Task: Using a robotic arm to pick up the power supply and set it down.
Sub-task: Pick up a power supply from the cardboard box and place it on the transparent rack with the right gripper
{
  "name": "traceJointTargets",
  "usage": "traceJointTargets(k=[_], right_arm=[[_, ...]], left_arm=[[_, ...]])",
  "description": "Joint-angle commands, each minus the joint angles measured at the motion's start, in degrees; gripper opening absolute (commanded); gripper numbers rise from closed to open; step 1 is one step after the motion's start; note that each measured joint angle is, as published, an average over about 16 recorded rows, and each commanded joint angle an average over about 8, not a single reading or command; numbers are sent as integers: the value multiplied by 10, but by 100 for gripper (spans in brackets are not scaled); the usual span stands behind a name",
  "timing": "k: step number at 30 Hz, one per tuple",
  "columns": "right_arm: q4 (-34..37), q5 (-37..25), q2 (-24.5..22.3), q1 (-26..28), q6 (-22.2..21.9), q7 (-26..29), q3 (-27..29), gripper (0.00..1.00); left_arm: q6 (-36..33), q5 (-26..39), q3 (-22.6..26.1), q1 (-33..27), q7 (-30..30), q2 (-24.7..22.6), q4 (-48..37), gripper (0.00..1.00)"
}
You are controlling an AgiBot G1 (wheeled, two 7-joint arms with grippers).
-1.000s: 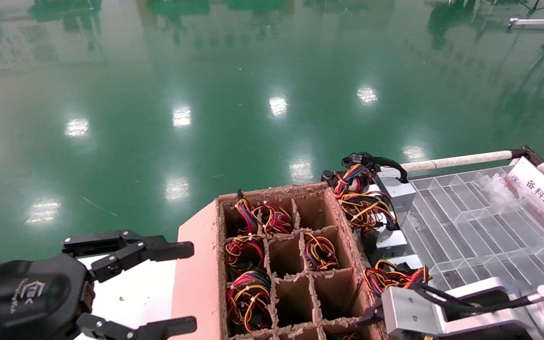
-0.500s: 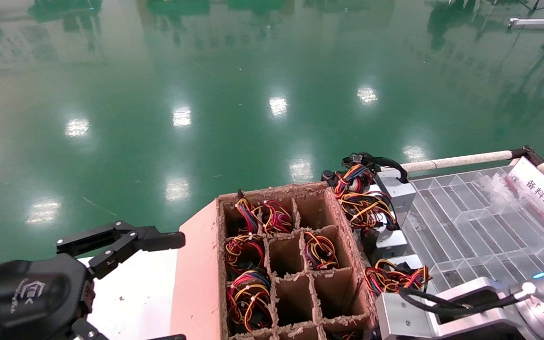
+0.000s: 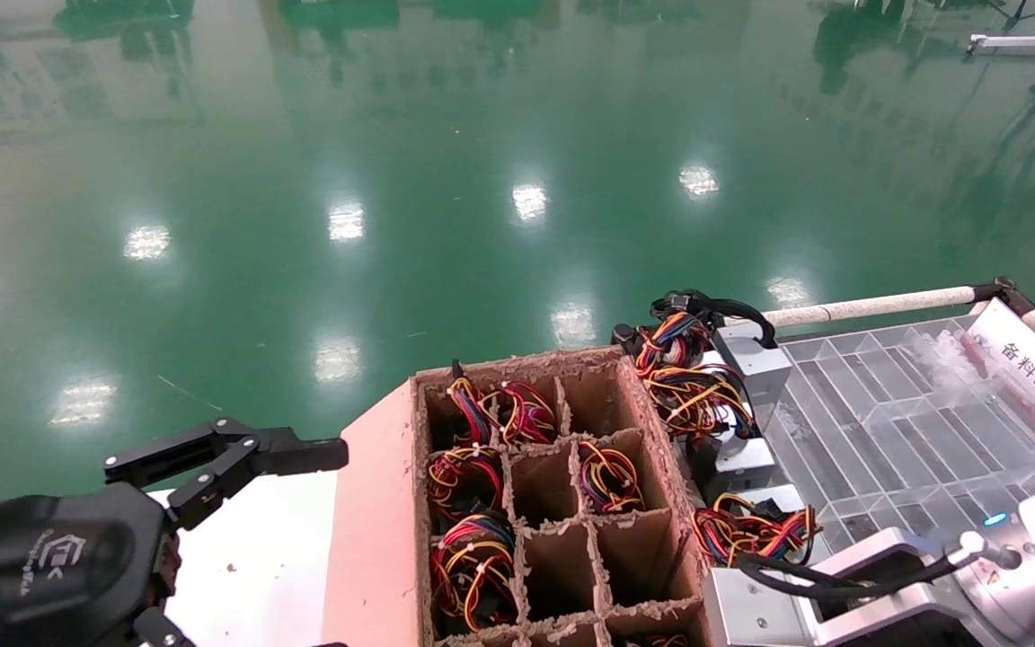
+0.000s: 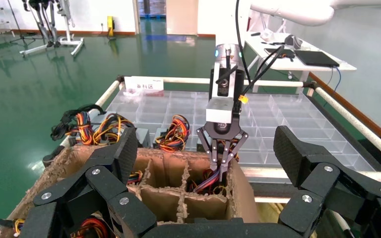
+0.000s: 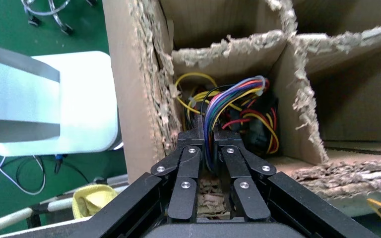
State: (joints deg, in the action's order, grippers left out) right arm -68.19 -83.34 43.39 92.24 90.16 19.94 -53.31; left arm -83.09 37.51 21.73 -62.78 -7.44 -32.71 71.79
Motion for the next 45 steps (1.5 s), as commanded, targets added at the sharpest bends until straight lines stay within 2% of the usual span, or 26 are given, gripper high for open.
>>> traceJointTargets(k=[1,15,21,29,36,45], right_arm=[[6,7,1,4,-1,-3,-5,0],[-6,67,-33,46,-8,-7,-12,0],[-24,96,-58,78,-17,-11,12,0],[-27,127,-95,132,-58,-46,70,0],[10,133,-108,181,-73,-96,106,0],[123,93,-106,264,-33,-173,115,0]], left_arm=[[0,0,0,0,0,0,0,100],[0,0,0,0,0,0,0,100],[0,0,0,0,0,0,0,100],[0,0,0,0,0,0,0,100],[0,0,0,0,0,0,0,100],[0,0,0,0,0,0,0,100]])
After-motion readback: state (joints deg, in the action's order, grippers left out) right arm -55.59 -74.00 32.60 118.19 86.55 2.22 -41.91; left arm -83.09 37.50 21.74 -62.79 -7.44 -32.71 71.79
